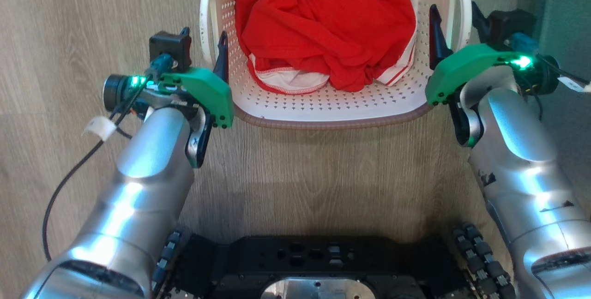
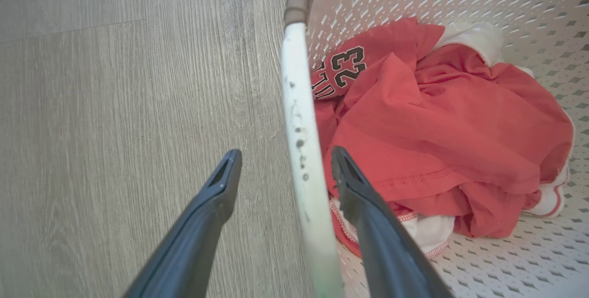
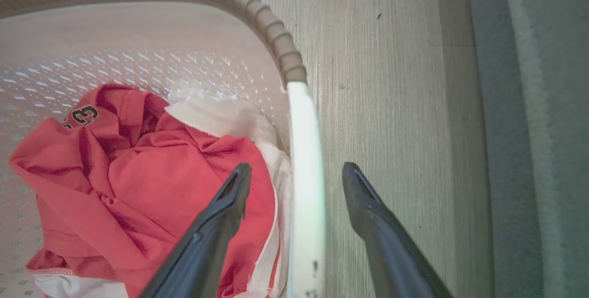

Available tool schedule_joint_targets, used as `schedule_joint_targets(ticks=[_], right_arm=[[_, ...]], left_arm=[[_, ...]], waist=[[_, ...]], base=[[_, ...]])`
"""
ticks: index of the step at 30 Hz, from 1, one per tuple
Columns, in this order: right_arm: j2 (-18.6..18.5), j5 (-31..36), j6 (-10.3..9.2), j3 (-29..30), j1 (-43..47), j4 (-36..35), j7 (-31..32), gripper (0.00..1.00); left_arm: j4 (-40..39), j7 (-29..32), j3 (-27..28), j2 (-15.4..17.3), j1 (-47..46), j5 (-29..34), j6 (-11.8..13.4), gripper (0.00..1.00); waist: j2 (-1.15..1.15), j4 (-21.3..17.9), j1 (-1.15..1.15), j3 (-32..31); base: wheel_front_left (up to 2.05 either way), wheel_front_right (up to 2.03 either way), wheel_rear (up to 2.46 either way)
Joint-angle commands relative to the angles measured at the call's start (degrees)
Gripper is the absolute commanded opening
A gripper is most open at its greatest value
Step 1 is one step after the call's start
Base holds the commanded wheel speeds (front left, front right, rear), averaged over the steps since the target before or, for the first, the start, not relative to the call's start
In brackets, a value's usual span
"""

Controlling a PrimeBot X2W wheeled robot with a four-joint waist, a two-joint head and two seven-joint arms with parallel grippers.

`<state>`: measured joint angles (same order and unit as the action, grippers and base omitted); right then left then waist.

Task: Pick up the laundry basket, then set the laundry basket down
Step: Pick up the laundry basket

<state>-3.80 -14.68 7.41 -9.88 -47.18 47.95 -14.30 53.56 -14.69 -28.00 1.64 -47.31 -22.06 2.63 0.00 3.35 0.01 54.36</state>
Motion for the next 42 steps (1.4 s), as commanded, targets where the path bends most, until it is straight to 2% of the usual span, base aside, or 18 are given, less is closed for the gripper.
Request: schedule_joint_targets(ticks=[1, 11, 15, 16, 17, 18, 19, 20, 21, 22, 23, 33, 42], right_arm=[[0.9, -0.5, 0.08, -1.6, 1.2, 0.0, -0.7, 1.00], [0.9, -2.4, 0.08, -4.1, -1.7, 4.2, -0.7, 1.00], [0.9, -2.6, 0.08, -4.4, -2.5, 5.4, -0.7, 1.00], [0.9, -2.6, 0.08, -4.4, -2.5, 5.4, -0.7, 1.00], [0.9, -2.7, 0.08, -4.5, -2.7, 5.7, -0.7, 0.93], [0.9, -2.8, 0.08, -4.5, -2.8, 6.0, -0.7, 0.81], [0.9, -2.9, 0.08, -4.6, -3.1, 6.4, -0.7, 0.49], [0.9, -3.0, 0.08, -4.6, -3.2, 6.6, -0.7, 0.41], [0.9, -3.0, 0.08, -4.6, -3.2, 6.6, -0.7, 0.41], [0.9, -3.2, 0.08, -4.7, -3.3, 7.0, -0.7, 0.18], [0.9, -3.2, 0.08, -4.7, -3.4, 7.3, -0.7, 0.00], [0.9, -4.6, 0.08, -5.8, -3.5, 9.2, -0.7, 0.00], [0.9, -7.7, 0.08, -8.7, -2.3, 11.9, -0.7, 0.00]], left_arm=[[0.1, -0.3, 0.2, 1.2, 0.3, -0.6, 0.4, 1.00], [2.8, -0.3, -3.4, 1.2, -2.2, -4.0, 1.1, 1.00], [3.2, -0.3, -4.6, 1.2, -2.7, -5.3, 1.3, 0.83], [3.2, -0.3, -4.6, 1.2, -2.7, -5.3, 1.3, 0.83], [3.2, -0.3, -4.9, 1.2, -2.8, -5.6, 1.4, 0.78], [3.3, -0.3, -5.3, 1.2, -2.9, -5.9, 1.4, 0.71], [3.5, -0.3, -6.1, 1.2, -3.2, -6.4, 1.3, 0.43], [3.6, -0.3, -6.4, 1.2, -3.3, -6.6, 1.4, 0.27], [3.6, -0.3, -6.4, 1.2, -3.3, -6.6, 1.4, 0.27], [3.7, -0.3, -7.0, 1.2, -3.6, -6.9, 1.5, 0.00], [3.7, -0.3, -7.2, 1.2, -3.7, -7.1, 1.6, 0.00], [4.3, -0.3, -9.6, 1.2, -3.1, -9.9, 2.1, 0.00], [6.2, -0.3, -12.1, 1.2, -0.8, -13.2, 2.1, 0.00]], waist=[[0.00, 0.1, -0.01, 0.4], [0.00, 0.3, -0.01, 1.5], [0.00, 0.4, -0.01, 1.8], [0.00, 0.4, -0.01, 1.8], [0.00, 0.4, -0.01, 1.8], [0.00, 0.4, -0.01, 1.9], [0.00, 0.3, -0.01, 1.9], [0.00, 0.3, -0.01, 2.0], [0.00, 0.3, -0.01, 2.0], [0.00, 0.3, -0.01, 1.9], [0.00, 0.3, -0.01, 1.9], [0.00, 0.2, -0.01, 0.3], [0.00, -0.1, -0.01, -4.6]], base=[[0.00, 0.00, 0.00], [0.00, 0.00, 0.00], [0.00, 0.00, 0.00], [0.00, 0.00, 0.00], [0.00, 0.00, 0.00], [0.00, 0.00, 0.00], [0.00, 0.00, 0.00], [0.00, 0.00, 0.00], [0.00, 0.00, 0.00], [0.00, 0.00, 0.00], [0.00, 0.00, 0.00], [0.00, 0.00, 0.00], [0.00, 0.00, 0.00]])
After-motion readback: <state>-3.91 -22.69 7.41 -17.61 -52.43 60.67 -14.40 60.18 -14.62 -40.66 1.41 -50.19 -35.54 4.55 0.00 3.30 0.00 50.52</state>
